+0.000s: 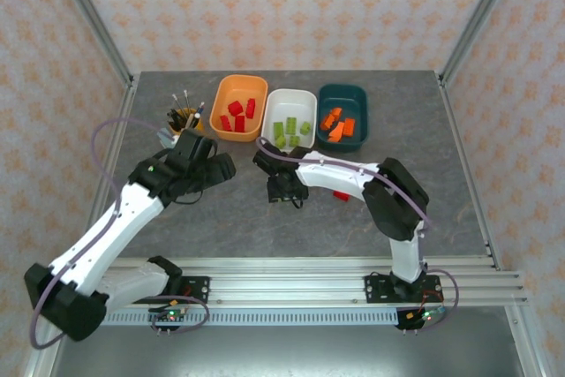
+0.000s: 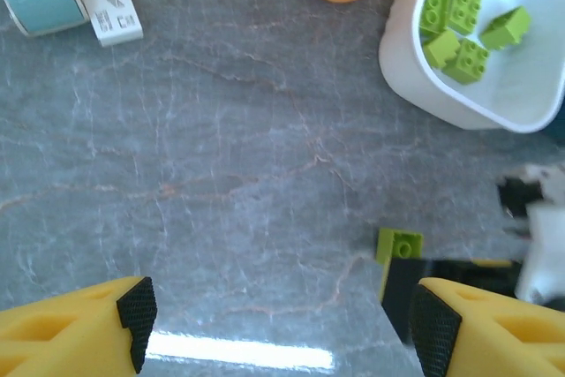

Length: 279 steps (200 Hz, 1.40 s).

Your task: Sort the legos into containers by color

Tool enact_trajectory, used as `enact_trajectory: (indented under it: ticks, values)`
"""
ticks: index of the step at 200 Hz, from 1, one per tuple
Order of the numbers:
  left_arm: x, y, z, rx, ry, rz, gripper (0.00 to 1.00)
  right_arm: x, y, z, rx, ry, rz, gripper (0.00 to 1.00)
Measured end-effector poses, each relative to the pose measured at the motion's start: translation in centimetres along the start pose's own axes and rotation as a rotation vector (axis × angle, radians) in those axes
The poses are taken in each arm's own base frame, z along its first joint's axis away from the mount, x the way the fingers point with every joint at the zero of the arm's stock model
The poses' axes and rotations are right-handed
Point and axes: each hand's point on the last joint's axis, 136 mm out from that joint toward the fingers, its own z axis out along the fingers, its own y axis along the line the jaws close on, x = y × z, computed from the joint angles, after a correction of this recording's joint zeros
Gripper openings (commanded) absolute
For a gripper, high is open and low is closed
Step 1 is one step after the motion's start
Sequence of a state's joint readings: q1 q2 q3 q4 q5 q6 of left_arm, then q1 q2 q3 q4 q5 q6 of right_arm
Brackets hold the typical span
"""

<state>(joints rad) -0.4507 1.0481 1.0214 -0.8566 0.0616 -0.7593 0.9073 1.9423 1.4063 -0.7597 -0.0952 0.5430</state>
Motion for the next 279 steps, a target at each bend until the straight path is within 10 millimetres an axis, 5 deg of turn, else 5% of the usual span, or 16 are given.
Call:
enact_trajectory:
  ticks: [80,162,187,234,255,279]
  values:
    - [2.1,0.9,-1.1,0.066,0.009,-0.018,0.79,-1.0,0.4,2.1,0.043,-0.003,0.016,0.36]
    - [2.7,-0.4,-1.5,0.15,0.032,-0.014,0.79,-2.1,0.2,0.6,0.062,-0.039,0.022,0.27]
    - [2.1,-1.4,-1.1,0.165,0.029,-0.014,0.79,-5.3,0.9,-2.8,0.018,-0.117,0.039,0.27]
    - [-1.3,-6.2,0.2,0.232,0.007,-0.021,0.8,-15.7,-0.6,-9.7,-0.071,-0.321,0.143,0.28]
    - [-2.8,-8.5,1.1,0.269,0.002,-0.032,0.8,-19.4,-1.7,-9.9,-0.075,-0.372,0.176,0.28]
    - [-4.6,-10.5,2.4,0.295,0.001,-0.046,0.8,-22.6,-3.0,-7.4,-0.053,-0.377,0.194,0.28]
